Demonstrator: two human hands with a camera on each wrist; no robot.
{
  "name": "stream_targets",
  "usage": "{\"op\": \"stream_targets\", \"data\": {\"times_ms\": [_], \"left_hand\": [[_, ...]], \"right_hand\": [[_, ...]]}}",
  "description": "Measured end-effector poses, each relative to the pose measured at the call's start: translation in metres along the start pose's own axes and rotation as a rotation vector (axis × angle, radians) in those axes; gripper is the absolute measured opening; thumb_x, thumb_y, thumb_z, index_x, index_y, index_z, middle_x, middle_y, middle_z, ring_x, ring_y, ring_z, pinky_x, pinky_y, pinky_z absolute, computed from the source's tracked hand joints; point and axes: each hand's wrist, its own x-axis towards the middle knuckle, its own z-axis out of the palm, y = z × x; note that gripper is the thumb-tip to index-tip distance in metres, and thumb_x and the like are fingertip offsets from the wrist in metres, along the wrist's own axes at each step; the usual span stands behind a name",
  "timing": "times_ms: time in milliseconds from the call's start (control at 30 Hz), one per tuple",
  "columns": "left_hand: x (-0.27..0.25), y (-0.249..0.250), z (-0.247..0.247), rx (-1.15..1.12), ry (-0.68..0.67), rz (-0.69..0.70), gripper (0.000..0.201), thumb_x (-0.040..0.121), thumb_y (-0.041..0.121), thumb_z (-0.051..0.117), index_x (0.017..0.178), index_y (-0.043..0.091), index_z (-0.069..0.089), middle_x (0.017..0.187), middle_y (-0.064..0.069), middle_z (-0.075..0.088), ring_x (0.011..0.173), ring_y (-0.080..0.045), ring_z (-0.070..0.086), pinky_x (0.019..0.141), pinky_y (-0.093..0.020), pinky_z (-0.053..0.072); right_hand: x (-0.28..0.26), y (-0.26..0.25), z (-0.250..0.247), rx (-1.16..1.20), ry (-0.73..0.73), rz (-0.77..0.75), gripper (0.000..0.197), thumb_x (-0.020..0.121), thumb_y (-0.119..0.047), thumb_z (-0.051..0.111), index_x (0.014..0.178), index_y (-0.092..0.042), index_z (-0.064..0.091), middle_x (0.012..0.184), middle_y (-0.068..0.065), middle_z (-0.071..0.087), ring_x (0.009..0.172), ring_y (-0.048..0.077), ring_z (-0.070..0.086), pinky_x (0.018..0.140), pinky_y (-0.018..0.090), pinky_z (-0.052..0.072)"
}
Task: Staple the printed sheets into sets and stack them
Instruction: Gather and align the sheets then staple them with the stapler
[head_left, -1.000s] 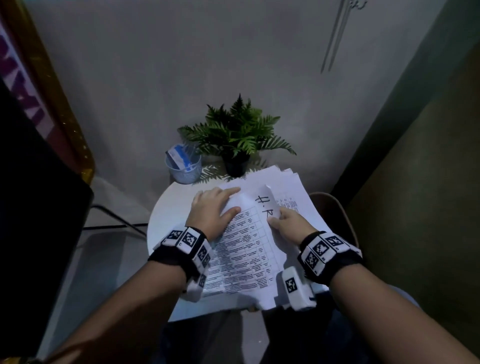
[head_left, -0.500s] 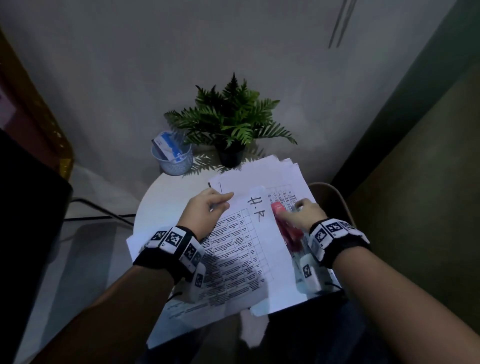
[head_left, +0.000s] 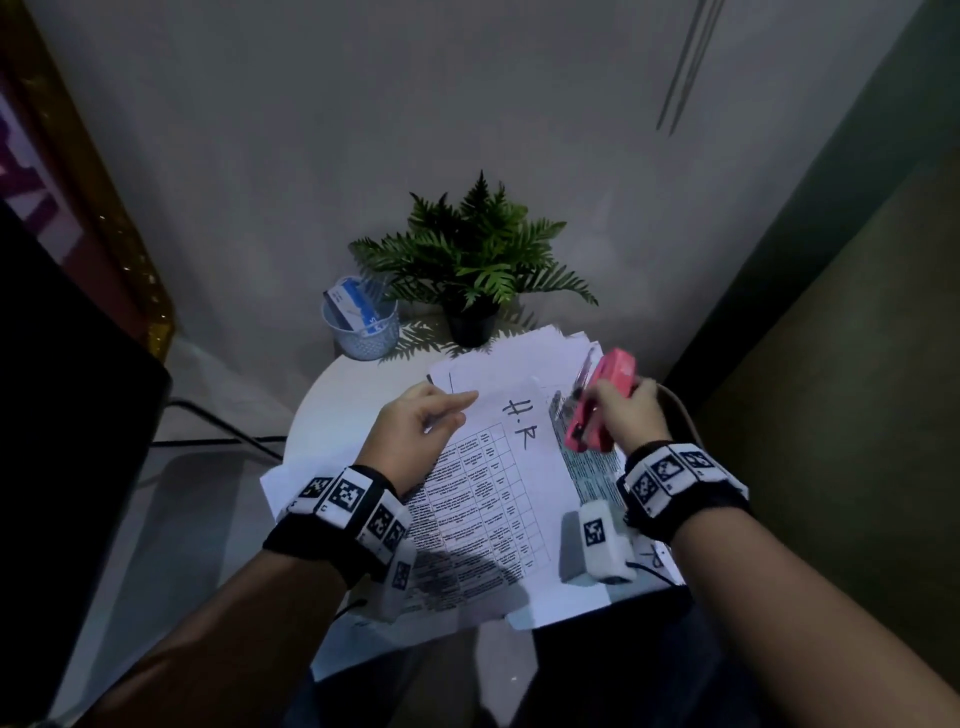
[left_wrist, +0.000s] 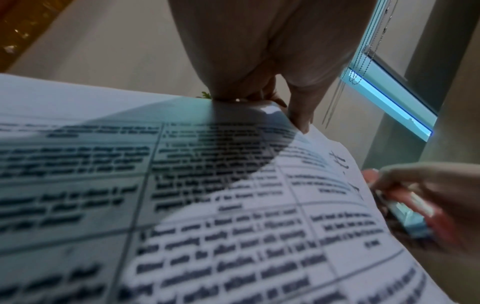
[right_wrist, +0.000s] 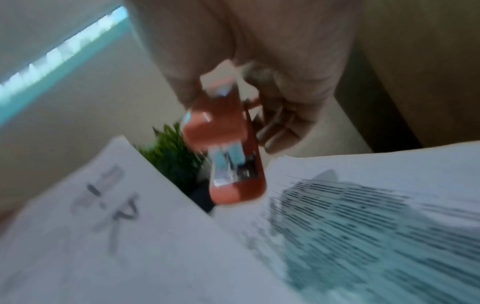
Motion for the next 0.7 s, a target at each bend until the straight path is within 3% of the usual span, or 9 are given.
{"op": "stream_targets", "data": {"times_ms": [67, 100, 200, 267, 367, 433, 500, 567, 700], "left_hand": [[-0.005, 0.009, -0.004, 0.008, 0.014, 0.022, 0.026, 0.09, 0.01, 0.061, 0.113, 0.02, 0.069, 0.085, 0.006, 0.057, 0.075, -0.001, 0.054, 0.069, -0.006, 0.037], [-0.008, 0.014, -0.006, 0.015, 0.021, 0.035, 0.026, 0.09, 0.011, 0.061, 0.113, 0.021, 0.069, 0.086, 0.005, 0.057, 0.076, -0.002, 0.054, 0.069, -0.005, 0.037], [-0.017, 0.028, -0.011, 0.011, 0.037, 0.063, 0.026, 0.09, 0.01, 0.061, 0.113, 0.019, 0.068, 0.086, 0.006, 0.057, 0.08, 0.001, 0.055, 0.072, -0.003, 0.037], [-0.025, 0.036, -0.013, 0.025, 0.042, 0.084, 0.026, 0.089, 0.009, 0.062, 0.114, 0.018, 0.068, 0.086, 0.008, 0.057, 0.082, 0.004, 0.055, 0.074, -0.002, 0.036], [-0.037, 0.045, -0.015, 0.053, 0.047, 0.106, 0.027, 0.089, 0.008, 0.062, 0.114, 0.015, 0.068, 0.086, 0.008, 0.056, 0.083, 0.008, 0.054, 0.076, -0.001, 0.036], [-0.044, 0.05, -0.016, 0.062, 0.066, 0.119, 0.027, 0.089, 0.007, 0.062, 0.114, 0.014, 0.068, 0.085, 0.009, 0.056, 0.082, 0.008, 0.054, 0.075, -0.001, 0.035], [-0.05, 0.055, -0.018, 0.065, 0.09, 0.14, 0.027, 0.088, 0.006, 0.063, 0.113, 0.013, 0.068, 0.084, 0.009, 0.056, 0.08, 0.009, 0.054, 0.075, -0.001, 0.035], [-0.055, 0.06, -0.02, 0.064, 0.094, 0.159, 0.027, 0.087, 0.006, 0.063, 0.112, 0.013, 0.069, 0.084, 0.009, 0.056, 0.08, 0.009, 0.054, 0.075, -0.001, 0.035], [-0.065, 0.069, -0.021, 0.054, 0.079, 0.196, 0.027, 0.087, 0.006, 0.064, 0.112, 0.014, 0.069, 0.084, 0.009, 0.057, 0.082, 0.006, 0.055, 0.077, -0.003, 0.037]], "right_hand": [[-0.005, -0.011, -0.005, 0.228, 0.049, -0.025, 0.046, 0.084, -0.03, 0.061, 0.123, -0.01, 0.049, 0.105, 0.008, 0.063, 0.087, 0.022, 0.062, 0.07, 0.033, 0.053], [-0.01, -0.018, -0.007, 0.316, 0.074, -0.055, 0.04, 0.085, -0.034, 0.061, 0.118, -0.012, 0.054, 0.101, 0.005, 0.065, 0.084, 0.02, 0.063, 0.068, 0.032, 0.052], [-0.031, -0.034, -0.004, 0.5, 0.102, -0.158, 0.029, 0.089, -0.045, 0.056, 0.11, -0.025, 0.053, 0.1, -0.001, 0.066, 0.093, 0.018, 0.064, 0.089, 0.04, 0.051], [-0.05, -0.042, -0.002, 0.543, 0.059, -0.2, 0.027, 0.09, -0.046, 0.056, 0.109, -0.03, 0.046, 0.097, -0.006, 0.064, 0.096, 0.018, 0.064, 0.091, 0.034, 0.051], [-0.085, -0.05, 0.003, 0.509, 0.005, -0.245, 0.032, 0.092, -0.041, 0.054, 0.117, -0.025, 0.042, 0.084, -0.012, 0.059, 0.071, 0.0, 0.059, 0.061, 0.01, 0.05], [-0.103, -0.052, 0.006, 0.513, 0.009, -0.265, 0.032, 0.092, -0.037, 0.056, 0.117, -0.019, 0.046, 0.082, -0.01, 0.058, 0.067, -0.002, 0.054, 0.054, 0.004, 0.045], [-0.115, -0.053, 0.01, 0.508, 0.017, -0.262, 0.031, 0.092, -0.039, 0.056, 0.113, -0.018, 0.05, 0.082, -0.01, 0.058, 0.072, 0.003, 0.058, 0.046, 0.003, 0.039], [-0.121, -0.052, 0.014, 0.476, 0.037, -0.253, 0.038, 0.091, -0.047, 0.054, 0.11, -0.014, 0.054, 0.084, -0.006, 0.062, 0.076, 0.008, 0.061, 0.049, 0.006, 0.041], [-0.13, -0.055, 0.019, 0.405, 0.098, -0.243, 0.051, 0.089, -0.059, 0.046, 0.108, -0.013, 0.061, 0.094, 0.003, 0.068, 0.087, 0.019, 0.063, 0.075, 0.025, 0.044]]}}
